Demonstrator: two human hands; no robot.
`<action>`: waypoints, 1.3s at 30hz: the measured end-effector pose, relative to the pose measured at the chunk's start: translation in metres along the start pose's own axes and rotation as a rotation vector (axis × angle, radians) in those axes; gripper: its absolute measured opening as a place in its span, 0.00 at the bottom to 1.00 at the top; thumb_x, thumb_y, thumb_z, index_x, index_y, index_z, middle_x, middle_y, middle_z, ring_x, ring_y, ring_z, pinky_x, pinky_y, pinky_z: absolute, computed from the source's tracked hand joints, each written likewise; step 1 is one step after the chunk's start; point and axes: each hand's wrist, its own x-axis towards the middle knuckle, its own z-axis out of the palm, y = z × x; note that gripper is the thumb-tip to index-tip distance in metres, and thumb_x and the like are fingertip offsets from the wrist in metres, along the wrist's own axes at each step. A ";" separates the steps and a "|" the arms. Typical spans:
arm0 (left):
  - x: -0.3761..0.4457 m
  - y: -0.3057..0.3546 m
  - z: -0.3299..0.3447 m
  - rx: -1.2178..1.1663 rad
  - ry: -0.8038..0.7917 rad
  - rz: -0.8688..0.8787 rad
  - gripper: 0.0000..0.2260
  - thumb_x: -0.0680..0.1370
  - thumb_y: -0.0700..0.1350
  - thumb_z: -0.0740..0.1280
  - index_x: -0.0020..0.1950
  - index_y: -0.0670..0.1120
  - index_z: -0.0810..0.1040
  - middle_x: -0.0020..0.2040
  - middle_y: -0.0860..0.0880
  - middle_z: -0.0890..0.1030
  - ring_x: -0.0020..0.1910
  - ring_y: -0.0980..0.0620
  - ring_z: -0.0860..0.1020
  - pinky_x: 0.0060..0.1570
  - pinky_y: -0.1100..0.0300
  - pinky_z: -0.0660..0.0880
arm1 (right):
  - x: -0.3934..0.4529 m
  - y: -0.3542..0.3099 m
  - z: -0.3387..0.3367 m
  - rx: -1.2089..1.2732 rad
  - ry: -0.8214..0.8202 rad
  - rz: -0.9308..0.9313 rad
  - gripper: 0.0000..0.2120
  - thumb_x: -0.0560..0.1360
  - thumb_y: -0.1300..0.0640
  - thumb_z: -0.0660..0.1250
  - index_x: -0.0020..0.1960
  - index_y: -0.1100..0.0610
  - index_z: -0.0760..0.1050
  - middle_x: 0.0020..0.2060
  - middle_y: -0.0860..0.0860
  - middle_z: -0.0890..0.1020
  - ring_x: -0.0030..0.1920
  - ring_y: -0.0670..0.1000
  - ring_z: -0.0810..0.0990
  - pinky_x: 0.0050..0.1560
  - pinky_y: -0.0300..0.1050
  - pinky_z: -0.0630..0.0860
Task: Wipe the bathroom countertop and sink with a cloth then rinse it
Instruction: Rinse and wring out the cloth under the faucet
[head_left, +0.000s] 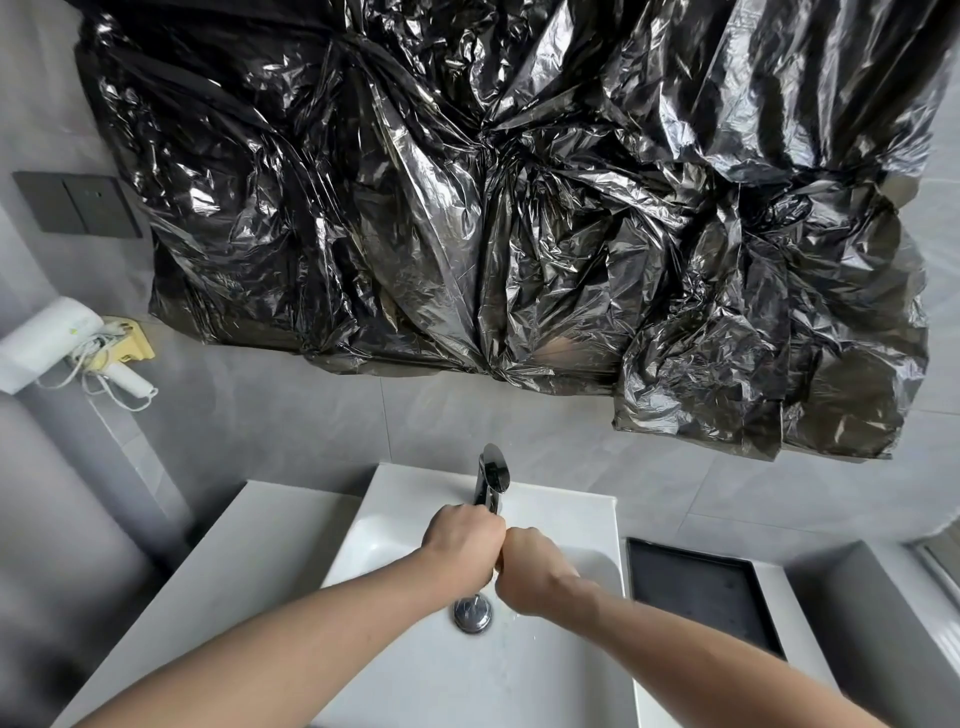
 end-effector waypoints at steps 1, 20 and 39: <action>0.000 0.000 0.002 -0.034 -0.007 -0.023 0.08 0.73 0.37 0.67 0.50 0.44 0.80 0.49 0.44 0.83 0.48 0.41 0.82 0.42 0.53 0.73 | 0.000 0.001 0.000 -0.017 0.008 -0.004 0.12 0.69 0.68 0.58 0.31 0.55 0.64 0.29 0.51 0.71 0.28 0.53 0.68 0.27 0.44 0.63; -0.024 -0.020 0.008 -0.609 0.437 0.170 0.25 0.71 0.40 0.64 0.65 0.56 0.64 0.66 0.58 0.67 0.59 0.51 0.74 0.54 0.54 0.75 | -0.008 0.020 -0.030 0.390 0.106 -0.011 0.14 0.69 0.51 0.70 0.32 0.54 0.67 0.27 0.48 0.71 0.31 0.52 0.67 0.32 0.46 0.67; 0.000 0.000 -0.003 -0.167 -0.075 -0.090 0.05 0.69 0.39 0.67 0.42 0.48 0.76 0.44 0.46 0.81 0.46 0.42 0.82 0.40 0.56 0.73 | -0.011 0.003 -0.013 -0.280 0.143 -0.159 0.12 0.72 0.67 0.63 0.36 0.52 0.67 0.41 0.57 0.81 0.47 0.66 0.79 0.42 0.49 0.67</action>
